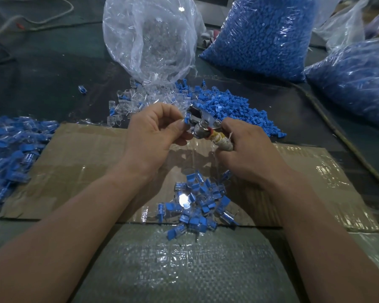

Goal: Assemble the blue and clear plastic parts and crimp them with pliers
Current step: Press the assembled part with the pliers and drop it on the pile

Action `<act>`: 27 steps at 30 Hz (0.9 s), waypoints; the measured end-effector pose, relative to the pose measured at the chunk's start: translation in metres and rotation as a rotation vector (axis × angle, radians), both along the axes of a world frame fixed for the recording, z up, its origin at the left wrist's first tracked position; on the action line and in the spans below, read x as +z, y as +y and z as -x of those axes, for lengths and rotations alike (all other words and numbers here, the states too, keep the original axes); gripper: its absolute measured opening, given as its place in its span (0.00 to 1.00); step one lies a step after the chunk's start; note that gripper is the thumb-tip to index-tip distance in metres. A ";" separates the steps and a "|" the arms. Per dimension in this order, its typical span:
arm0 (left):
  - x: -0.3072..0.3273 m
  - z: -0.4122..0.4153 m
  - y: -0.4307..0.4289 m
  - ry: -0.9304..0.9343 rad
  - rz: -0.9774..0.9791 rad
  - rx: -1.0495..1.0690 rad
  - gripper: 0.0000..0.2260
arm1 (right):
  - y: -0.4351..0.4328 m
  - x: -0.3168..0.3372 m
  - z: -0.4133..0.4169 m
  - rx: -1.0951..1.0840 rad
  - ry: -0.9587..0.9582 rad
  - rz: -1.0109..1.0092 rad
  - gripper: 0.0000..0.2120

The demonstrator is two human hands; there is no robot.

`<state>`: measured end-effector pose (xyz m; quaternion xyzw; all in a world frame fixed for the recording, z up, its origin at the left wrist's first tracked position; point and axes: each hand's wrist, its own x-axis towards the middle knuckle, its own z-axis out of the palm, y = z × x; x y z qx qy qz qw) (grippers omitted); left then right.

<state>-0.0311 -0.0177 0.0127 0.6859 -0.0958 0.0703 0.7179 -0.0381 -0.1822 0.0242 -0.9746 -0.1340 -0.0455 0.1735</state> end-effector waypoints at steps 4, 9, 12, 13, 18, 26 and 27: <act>-0.001 0.000 0.000 -0.029 -0.054 0.025 0.11 | 0.001 0.000 -0.002 -0.006 -0.003 -0.050 0.16; -0.002 0.000 0.000 -0.045 -0.069 0.043 0.12 | 0.002 -0.001 -0.003 -0.018 -0.009 -0.084 0.11; -0.002 0.000 0.001 -0.043 -0.072 0.048 0.11 | 0.003 -0.001 -0.003 -0.025 -0.012 -0.089 0.14; -0.002 -0.001 0.001 -0.048 -0.081 0.050 0.11 | 0.004 0.000 -0.003 -0.027 -0.018 -0.087 0.14; -0.002 0.001 0.002 -0.060 -0.089 0.081 0.12 | 0.006 0.000 -0.001 -0.040 -0.054 -0.092 0.15; 0.000 0.000 0.002 0.011 -0.027 0.049 0.10 | 0.002 -0.006 -0.002 -0.059 -0.113 -0.056 0.08; 0.000 -0.002 0.004 0.033 -0.017 0.045 0.09 | -0.001 -0.006 -0.003 -0.076 -0.131 -0.046 0.07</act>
